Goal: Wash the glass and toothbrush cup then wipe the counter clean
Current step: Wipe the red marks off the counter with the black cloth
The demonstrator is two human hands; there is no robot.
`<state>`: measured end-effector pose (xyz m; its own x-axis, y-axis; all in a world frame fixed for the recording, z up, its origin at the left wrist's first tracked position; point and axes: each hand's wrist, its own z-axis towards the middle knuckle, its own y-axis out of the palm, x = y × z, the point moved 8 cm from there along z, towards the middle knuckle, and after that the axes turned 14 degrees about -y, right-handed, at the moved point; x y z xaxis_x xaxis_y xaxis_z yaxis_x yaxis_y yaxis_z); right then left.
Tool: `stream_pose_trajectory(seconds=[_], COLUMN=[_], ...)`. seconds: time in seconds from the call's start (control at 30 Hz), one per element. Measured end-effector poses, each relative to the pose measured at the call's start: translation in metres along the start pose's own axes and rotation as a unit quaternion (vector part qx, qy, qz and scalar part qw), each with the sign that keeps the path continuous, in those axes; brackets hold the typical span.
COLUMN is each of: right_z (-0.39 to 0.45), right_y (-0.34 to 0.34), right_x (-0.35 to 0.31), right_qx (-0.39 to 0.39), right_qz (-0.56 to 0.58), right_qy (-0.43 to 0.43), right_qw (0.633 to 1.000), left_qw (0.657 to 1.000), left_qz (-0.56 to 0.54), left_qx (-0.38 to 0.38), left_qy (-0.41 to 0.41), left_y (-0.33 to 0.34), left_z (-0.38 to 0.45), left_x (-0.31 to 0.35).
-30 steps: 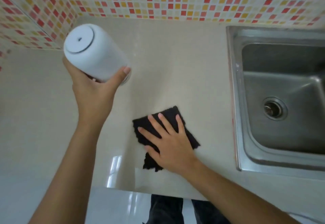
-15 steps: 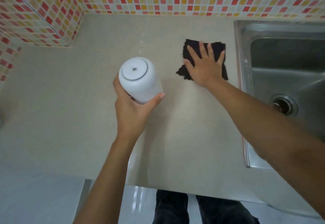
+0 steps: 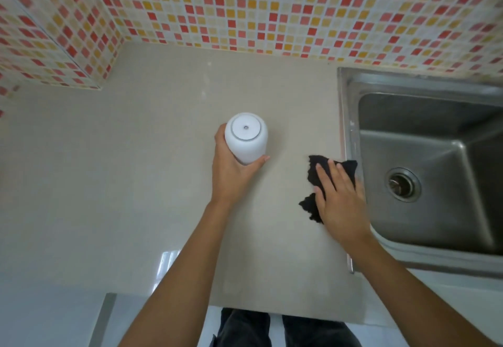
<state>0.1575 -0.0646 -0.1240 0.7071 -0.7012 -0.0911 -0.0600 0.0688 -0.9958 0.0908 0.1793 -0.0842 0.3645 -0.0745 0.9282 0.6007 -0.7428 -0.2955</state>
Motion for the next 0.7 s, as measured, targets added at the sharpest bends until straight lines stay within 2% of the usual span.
stream_pose_trajectory(seconds=[0.2,0.3,0.37,0.43,0.53,0.7], right_z=[0.007,0.004,0.001,0.000,0.007,0.013], right_y=[0.000,-0.012,-0.024,-0.033,-0.034,-0.031], right_x=[0.008,0.011,0.017,0.028,0.051,0.082], right_qx=[0.028,0.048,0.075,0.102,0.097,0.075], right_qz=[0.023,0.138,0.234,0.251,0.248,0.304], right_qy=[0.015,0.014,0.042,0.077,0.125,0.194], right_qw=[0.999,0.989,0.968,0.960,0.956,0.930], left_qw=[0.999,0.991,0.987,0.993,0.995,0.950], left_qz=[0.000,-0.016,-0.014,0.008,0.093,0.255], left_qx=[-0.013,0.063,0.106,0.072,-0.030,-0.133], left_qy=[-0.034,-0.120,-0.119,-0.089,-0.007,0.118], left_y=[0.000,-0.013,-0.019,-0.008,0.031,0.119], left_z=[-0.008,-0.048,-0.090,-0.113,-0.107,-0.067], left_x=[-0.011,-0.028,-0.027,-0.019,-0.001,0.043])
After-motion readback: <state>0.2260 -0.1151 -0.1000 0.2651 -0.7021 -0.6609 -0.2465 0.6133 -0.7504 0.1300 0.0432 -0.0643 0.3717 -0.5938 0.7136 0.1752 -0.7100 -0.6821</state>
